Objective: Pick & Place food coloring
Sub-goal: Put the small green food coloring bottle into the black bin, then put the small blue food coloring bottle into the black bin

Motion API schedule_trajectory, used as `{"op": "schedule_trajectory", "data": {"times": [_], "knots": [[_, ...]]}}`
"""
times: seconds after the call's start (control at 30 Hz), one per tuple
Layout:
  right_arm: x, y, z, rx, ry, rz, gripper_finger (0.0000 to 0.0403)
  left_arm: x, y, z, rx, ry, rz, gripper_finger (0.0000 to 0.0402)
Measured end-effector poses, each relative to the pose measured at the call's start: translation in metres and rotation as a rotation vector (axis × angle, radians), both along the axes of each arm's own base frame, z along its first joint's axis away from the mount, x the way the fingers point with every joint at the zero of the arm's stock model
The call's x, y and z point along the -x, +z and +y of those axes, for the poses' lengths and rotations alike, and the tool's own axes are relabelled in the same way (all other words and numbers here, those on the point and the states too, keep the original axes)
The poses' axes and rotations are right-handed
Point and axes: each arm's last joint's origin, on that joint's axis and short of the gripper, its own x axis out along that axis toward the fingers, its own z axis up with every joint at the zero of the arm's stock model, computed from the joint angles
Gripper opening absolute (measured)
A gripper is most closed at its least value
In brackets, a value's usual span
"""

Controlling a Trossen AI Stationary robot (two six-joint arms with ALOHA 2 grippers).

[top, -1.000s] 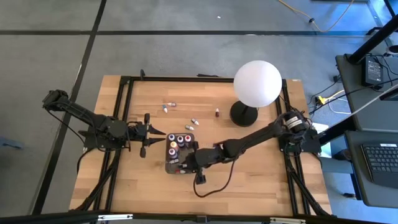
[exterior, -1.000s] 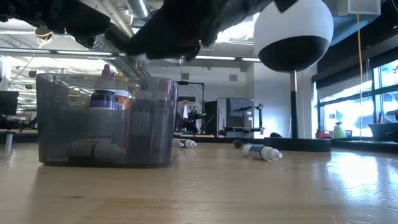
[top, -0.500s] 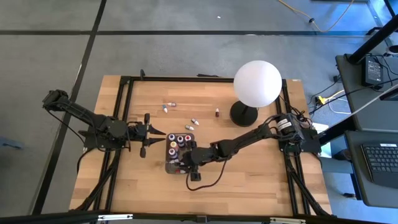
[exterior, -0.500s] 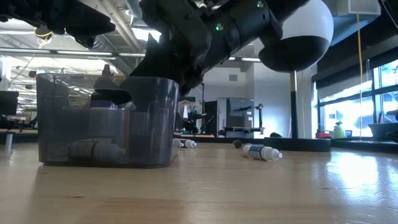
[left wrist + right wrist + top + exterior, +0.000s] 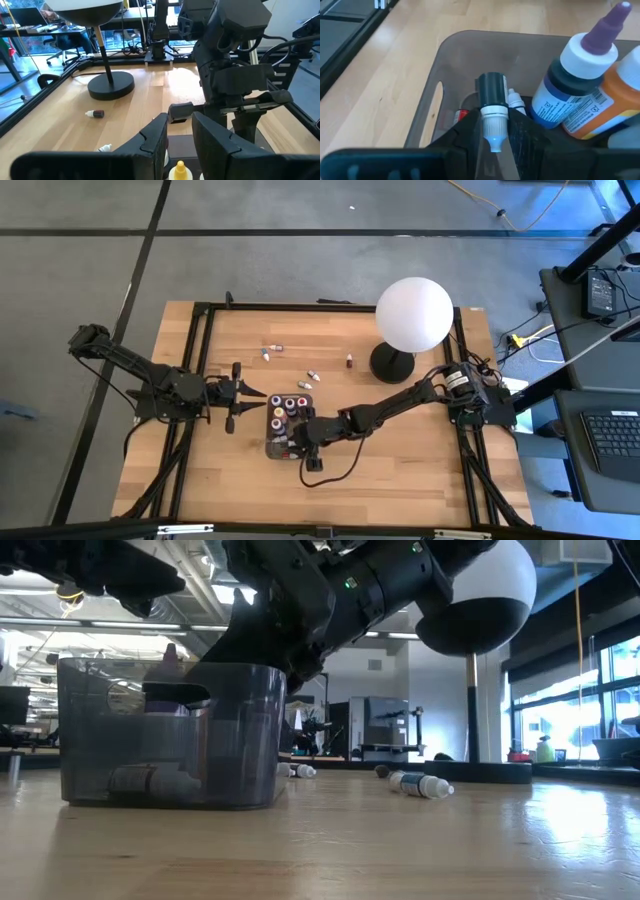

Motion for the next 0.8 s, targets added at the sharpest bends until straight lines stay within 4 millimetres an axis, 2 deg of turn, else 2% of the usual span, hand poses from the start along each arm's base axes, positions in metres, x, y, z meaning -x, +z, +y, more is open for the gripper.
{"op": "schedule_trajectory", "data": {"times": [0.27,0.7,0.8], "knots": [[-0.0003,0.0005,0.0003,0.041,0.029,-0.013,0.0101,0.0001,-0.0004,0.0,-0.002,0.0,0.004,0.0089],[-0.0003,0.0016,0.0019,0.007,0.079,-0.014,0.0102,0.0001,-0.0005,0.0,-0.002,0.0,0.005,0.0088],[0.0022,0.0092,0.0012,0.012,0.082,-0.01,0.0102,0.0001,-0.0005,0.0,-0.001,0.0,0.005,0.0089]]}}
